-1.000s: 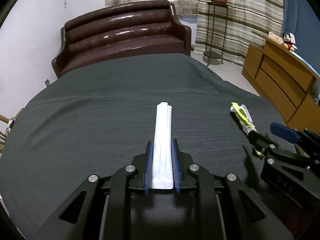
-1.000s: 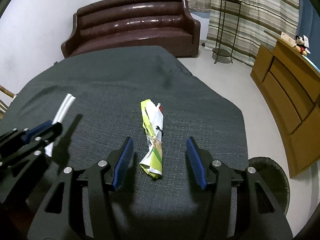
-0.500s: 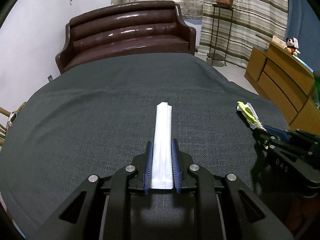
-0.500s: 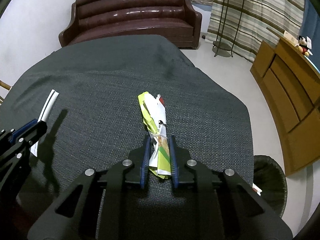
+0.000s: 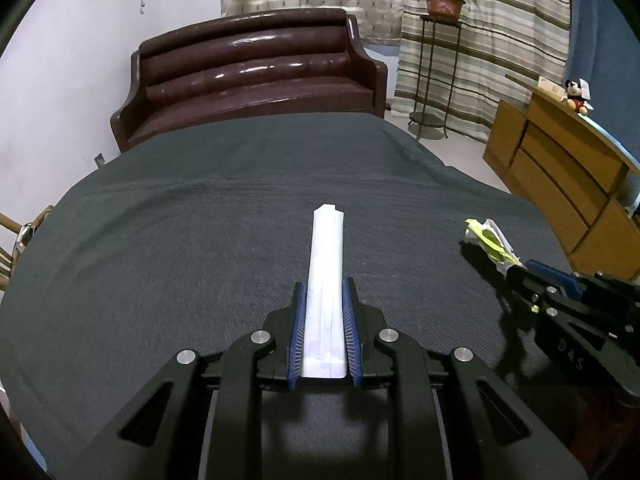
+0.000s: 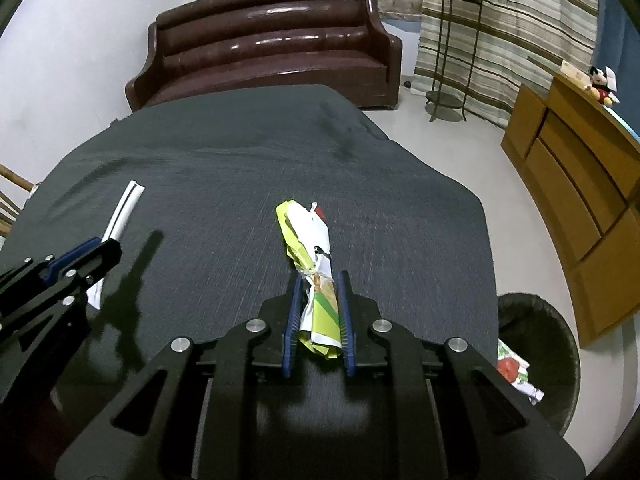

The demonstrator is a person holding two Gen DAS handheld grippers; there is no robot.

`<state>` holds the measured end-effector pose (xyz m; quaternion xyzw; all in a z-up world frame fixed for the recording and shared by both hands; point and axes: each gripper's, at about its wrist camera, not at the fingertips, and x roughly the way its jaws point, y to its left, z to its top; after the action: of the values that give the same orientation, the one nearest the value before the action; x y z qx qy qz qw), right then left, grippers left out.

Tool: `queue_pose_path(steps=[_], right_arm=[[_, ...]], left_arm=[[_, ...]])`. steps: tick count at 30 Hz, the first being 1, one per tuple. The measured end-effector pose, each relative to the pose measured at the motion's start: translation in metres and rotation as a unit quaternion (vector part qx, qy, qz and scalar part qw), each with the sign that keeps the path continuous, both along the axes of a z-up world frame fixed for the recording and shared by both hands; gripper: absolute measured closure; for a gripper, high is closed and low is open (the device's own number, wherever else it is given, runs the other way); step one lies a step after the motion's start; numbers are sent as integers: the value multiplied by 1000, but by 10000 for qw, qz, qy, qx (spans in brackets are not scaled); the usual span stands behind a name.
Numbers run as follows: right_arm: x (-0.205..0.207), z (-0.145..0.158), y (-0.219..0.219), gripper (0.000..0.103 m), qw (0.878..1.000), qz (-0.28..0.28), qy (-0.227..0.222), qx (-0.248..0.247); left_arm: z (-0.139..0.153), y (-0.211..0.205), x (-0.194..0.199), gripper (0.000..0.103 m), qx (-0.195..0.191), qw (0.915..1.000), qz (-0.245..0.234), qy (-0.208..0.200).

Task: Collect trash
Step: 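Carry the yellow-green wrapper with the right gripper while the left gripper carries the white wrapper over the bin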

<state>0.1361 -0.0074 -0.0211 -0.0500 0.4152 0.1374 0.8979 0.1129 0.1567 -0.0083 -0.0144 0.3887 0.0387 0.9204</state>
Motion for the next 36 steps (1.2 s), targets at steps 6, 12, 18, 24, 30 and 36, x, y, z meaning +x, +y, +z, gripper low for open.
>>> queue_pose_path(steps=[6, 12, 18, 24, 30, 36], right_arm=[[-19, 7, -10, 86, 9999, -67, -76, 122], [-33, 13, -18, 86, 9996, -106, -136, 223], [-48, 21, -31, 86, 9991, -169, -234, 306], [-61, 30, -47, 86, 9983, -284, -368, 362], [-73, 38, -67, 86, 9971, -434, -519, 352], [-86, 43, -87, 86, 9955, -615, -660, 306]], left_arm=[[4, -10, -11, 84, -17, 10000, -52, -64], [9, -19, -23, 84, -3, 9998, -124, -149], [14, -30, -35, 84, -1, 9995, -190, -238], [21, -43, -47, 84, -4, 9989, -297, -367], [28, -63, -55, 84, -12, 9975, -480, -520], [31, -82, -59, 84, -37, 9959, -705, -568]])
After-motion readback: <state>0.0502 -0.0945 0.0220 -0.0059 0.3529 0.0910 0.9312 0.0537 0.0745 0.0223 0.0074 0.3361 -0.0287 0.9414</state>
